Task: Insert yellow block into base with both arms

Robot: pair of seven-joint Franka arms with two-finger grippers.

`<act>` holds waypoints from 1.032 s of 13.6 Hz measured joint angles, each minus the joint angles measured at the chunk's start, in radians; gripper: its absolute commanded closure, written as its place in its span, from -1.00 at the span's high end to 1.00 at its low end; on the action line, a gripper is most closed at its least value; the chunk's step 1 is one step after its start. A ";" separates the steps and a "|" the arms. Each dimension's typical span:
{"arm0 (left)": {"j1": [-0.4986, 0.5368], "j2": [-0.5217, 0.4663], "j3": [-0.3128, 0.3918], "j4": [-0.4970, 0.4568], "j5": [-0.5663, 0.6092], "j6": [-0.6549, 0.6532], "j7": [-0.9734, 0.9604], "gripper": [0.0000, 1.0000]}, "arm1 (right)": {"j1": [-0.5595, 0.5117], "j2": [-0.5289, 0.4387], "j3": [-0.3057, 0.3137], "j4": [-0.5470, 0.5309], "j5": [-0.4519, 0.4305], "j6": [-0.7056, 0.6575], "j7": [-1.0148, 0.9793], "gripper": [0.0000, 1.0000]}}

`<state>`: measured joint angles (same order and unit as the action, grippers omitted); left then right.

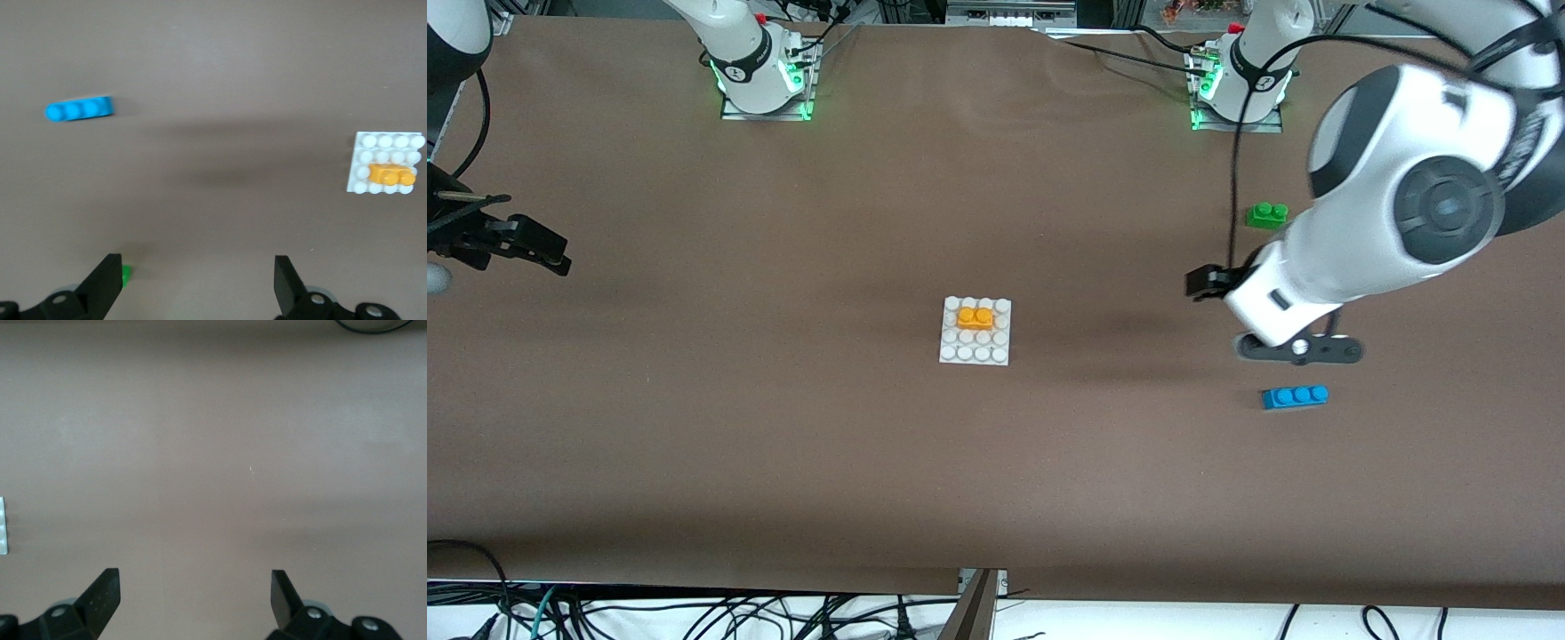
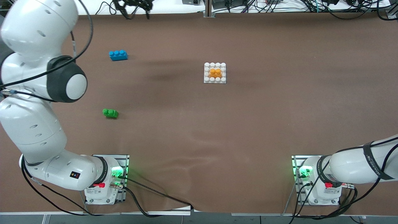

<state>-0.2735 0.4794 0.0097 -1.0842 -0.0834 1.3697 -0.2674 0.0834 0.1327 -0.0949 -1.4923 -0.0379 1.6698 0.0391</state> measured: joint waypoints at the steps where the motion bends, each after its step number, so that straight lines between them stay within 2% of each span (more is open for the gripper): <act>1: 0.030 -0.024 0.001 -0.016 0.000 -0.014 0.022 1.00 | 0.000 0.001 0.000 0.000 0.000 0.000 0.000 1.00; 4: 0.109 -0.082 0.003 -0.067 0.028 -0.042 0.070 1.00 | 0.000 0.002 0.000 0.000 0.000 0.000 -0.001 1.00; 8: 0.164 -0.115 0.003 -0.121 0.077 -0.052 0.127 1.00 | 0.000 0.002 0.000 0.000 0.000 0.000 -0.002 1.00; 14: 0.178 -0.116 -0.002 -0.166 0.077 -0.037 0.135 1.00 | 0.000 0.005 0.002 0.000 0.000 0.000 -0.002 1.00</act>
<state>-0.0952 0.3632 0.0076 -1.2505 -0.0062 1.3323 -0.1322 0.0835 0.1372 -0.0926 -1.4923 -0.0381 1.6698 0.0374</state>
